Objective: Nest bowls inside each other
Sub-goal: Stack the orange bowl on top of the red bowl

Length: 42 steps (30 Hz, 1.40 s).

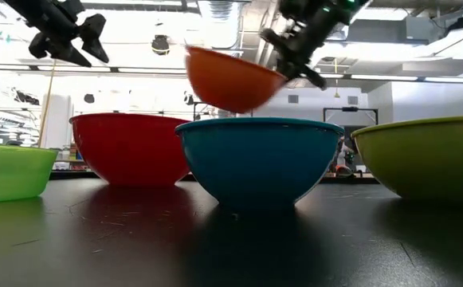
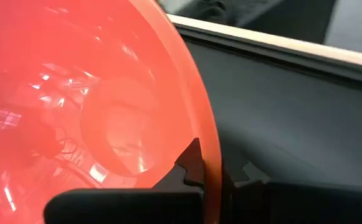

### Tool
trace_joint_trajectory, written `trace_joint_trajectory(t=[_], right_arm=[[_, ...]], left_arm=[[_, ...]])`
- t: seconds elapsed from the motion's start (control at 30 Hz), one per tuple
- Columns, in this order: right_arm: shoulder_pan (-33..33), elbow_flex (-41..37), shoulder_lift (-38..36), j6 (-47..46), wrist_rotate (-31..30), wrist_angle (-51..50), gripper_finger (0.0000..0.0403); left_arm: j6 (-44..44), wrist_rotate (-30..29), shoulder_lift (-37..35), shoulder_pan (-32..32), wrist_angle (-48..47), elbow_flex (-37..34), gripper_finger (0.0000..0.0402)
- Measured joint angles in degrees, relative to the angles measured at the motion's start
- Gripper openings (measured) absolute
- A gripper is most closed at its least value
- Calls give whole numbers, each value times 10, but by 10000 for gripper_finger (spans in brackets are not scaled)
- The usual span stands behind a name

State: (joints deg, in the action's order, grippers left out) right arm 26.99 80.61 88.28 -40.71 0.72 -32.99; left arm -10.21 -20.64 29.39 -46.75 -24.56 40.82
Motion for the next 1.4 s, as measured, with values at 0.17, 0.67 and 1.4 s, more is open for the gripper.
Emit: trace_joint_trajectory(t=[0.17, 0.67, 1.4], right_arm=[[-42, 124, 100, 1, -10, -7, 16], [-74, 380, 362, 22, 15, -72, 16], [-107, 405, 437, 63, -46, -27, 64]], left_arm=[[0, 76, -1, -83, -1, 10, 247], [-15, 147, -29, -125, -45, 19, 247], [-31, 174, -29, -125, -82, 19, 247]])
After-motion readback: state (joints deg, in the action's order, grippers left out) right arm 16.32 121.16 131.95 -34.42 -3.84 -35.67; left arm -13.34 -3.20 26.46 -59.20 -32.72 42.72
